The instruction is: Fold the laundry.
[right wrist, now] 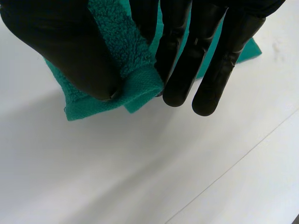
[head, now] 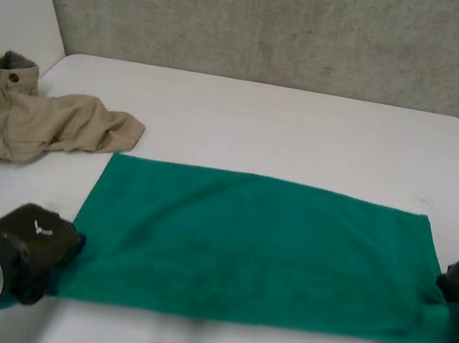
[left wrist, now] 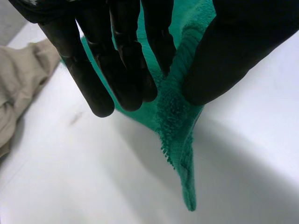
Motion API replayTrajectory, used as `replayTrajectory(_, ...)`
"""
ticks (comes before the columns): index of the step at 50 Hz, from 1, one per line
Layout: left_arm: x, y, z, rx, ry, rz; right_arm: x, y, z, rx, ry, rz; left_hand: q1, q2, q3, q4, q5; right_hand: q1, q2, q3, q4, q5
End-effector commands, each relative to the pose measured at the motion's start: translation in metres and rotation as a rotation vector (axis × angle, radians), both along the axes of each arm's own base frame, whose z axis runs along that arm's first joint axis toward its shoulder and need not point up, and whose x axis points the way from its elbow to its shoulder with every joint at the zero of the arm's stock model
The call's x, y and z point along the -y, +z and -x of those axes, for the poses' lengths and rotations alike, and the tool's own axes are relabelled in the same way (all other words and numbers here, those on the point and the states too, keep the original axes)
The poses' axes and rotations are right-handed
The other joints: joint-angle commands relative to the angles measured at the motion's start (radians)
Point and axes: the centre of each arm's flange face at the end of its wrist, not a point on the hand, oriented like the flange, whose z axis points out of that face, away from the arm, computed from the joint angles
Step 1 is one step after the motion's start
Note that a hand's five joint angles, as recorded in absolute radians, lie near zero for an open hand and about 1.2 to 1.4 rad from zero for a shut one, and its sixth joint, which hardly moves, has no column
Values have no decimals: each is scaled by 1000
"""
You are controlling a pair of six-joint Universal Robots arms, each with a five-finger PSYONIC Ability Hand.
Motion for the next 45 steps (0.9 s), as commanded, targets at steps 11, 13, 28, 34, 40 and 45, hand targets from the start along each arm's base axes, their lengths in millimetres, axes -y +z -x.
replayTrajectory(11,96,-8,49,-74,-56,280,51,-18,-9,101,-94,171,179,123,126,119,171,419,224,219,208,230)
replayTrajectory(13,116,-17,57,-78,-46,312,61,-23,-15,110,-93,203,179,123,126,119,171,419,224,219,208,230)
replayTrajectory(28,185,-61,87,-53,18,403,120,-54,-41,32,-135,348,-81,-137,-134,-141,-89,419,224,219,208,230)
replayTrajectory(34,190,-57,95,-87,12,488,136,-50,-47,125,-189,414,-967,-1023,-1020,-1027,-975,-803,-997,-1002,-1014,-992)
replayTrajectory(40,189,-43,96,-108,13,535,139,-19,-47,242,-244,518,-967,-1023,-1020,-1027,-975,-803,-997,-1002,-1014,-992)
replayTrajectory(45,180,-25,88,-120,18,547,122,6,-48,294,-220,543,-967,-1023,-1020,-1027,-975,-803,-997,-1002,-1014,-992)
